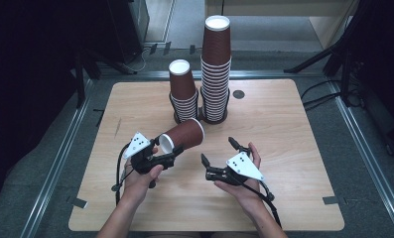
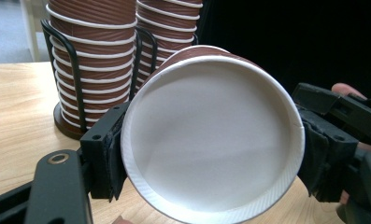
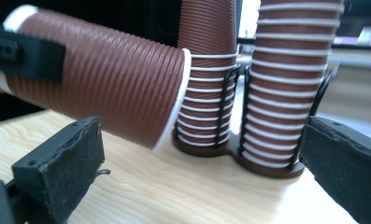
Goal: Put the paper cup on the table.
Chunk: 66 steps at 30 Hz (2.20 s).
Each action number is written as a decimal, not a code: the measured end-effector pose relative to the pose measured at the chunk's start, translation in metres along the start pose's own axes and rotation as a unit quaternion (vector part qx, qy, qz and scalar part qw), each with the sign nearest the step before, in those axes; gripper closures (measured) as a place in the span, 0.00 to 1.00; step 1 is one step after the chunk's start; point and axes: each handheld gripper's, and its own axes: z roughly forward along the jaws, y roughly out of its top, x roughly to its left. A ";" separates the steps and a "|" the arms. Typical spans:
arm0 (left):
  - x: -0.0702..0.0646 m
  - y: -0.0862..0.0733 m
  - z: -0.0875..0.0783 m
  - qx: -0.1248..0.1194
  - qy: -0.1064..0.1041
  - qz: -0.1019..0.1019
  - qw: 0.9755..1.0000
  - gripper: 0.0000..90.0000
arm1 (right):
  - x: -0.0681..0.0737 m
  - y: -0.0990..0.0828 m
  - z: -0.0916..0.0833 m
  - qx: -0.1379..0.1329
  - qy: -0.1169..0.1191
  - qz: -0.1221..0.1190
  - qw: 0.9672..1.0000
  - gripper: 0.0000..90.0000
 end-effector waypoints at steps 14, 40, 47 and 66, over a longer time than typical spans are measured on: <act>-0.002 -0.002 0.002 -0.001 -0.007 0.001 1.000 0.26 | -0.003 0.005 -0.005 0.010 0.010 0.180 0.983 0.00; -0.003 -0.002 0.002 -0.010 0.000 0.007 1.000 0.26 | 0.006 0.006 0.004 -0.002 0.002 0.352 0.936 0.00; -0.003 -0.002 0.003 -0.010 0.000 0.011 1.000 0.26 | 0.007 0.004 0.005 -0.005 0.007 0.404 0.915 0.00; -0.007 -0.003 0.004 -0.009 -0.001 0.018 1.000 0.26 | 0.010 -0.005 0.014 0.009 0.011 0.544 0.839 0.00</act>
